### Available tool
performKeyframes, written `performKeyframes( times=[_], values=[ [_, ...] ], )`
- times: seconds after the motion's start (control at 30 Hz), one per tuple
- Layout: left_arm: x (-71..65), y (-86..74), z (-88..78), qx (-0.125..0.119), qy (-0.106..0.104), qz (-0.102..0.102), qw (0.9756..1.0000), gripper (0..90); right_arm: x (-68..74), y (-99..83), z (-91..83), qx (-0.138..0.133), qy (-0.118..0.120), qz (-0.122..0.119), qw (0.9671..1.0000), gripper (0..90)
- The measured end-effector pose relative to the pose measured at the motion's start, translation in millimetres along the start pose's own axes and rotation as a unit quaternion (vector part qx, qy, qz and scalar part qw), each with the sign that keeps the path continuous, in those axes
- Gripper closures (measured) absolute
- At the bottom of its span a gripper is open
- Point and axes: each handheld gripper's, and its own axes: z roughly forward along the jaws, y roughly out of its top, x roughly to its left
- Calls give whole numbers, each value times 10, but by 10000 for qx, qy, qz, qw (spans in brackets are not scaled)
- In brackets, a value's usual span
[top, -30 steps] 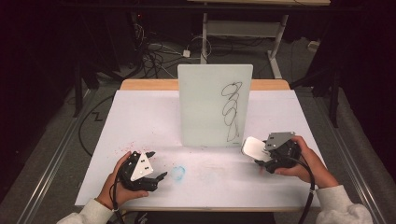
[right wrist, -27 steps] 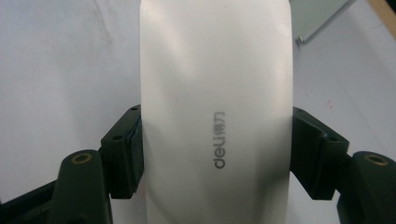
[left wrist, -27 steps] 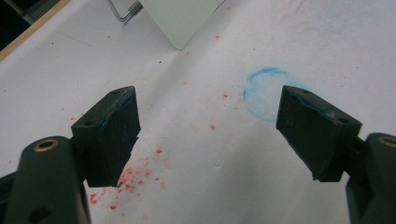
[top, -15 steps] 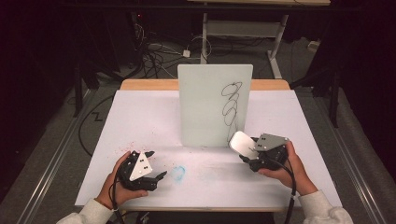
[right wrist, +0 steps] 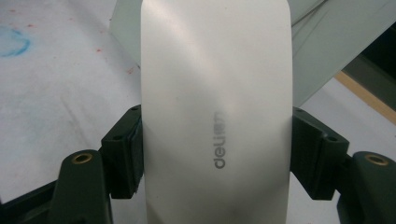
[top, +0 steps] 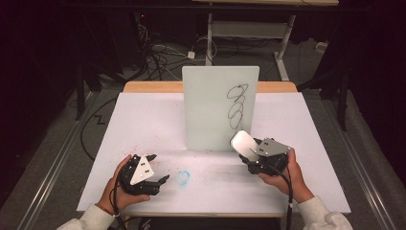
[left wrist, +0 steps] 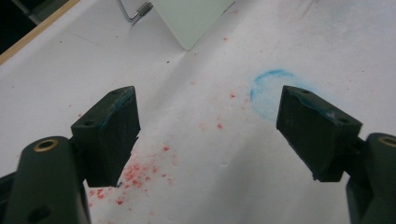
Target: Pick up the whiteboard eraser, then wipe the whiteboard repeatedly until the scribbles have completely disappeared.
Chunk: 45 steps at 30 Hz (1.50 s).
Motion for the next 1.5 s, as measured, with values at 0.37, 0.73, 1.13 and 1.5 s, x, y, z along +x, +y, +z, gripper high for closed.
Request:
performKeyframes(
  times=[0.37, 0.73, 1.13, 1.5],
  values=[
    [-6, -73, -88, 26, 124, -128, 9998, 207, 32, 128, 11, -436, -556, 19, 9975, 308],
    [-5, -116, -119, 96, 174, -156, 9997, 207, 51, 193, 105, -749, -1154, -125, 9904, 308],
    [-26, -111, -114, 147, 162, -81, 9997, 207, -120, 385, 315, -961, -1965, -208, 9756, 307],
    [-52, -106, -122, 142, 93, -73, 9998, 207, 50, 369, 506, -744, -2198, -452, 9717, 306]
  ],
)
